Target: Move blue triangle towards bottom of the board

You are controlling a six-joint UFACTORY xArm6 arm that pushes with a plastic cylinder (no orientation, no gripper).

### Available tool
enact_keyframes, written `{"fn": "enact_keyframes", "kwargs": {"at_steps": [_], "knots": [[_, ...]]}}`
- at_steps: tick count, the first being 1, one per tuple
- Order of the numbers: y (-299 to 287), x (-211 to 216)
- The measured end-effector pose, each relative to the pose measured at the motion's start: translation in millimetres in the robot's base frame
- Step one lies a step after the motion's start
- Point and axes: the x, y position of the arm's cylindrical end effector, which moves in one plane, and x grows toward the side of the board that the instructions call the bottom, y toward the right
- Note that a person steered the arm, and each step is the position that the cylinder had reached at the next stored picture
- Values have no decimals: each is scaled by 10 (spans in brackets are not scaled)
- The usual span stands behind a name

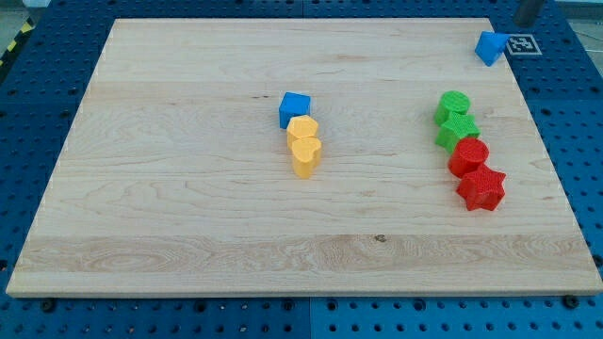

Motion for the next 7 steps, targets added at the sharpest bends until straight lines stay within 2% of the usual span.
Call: {"fn": "enact_keyframes", "kwargs": {"at_steps": [4,7], "knots": [[-3,115],[-49,722]]}}
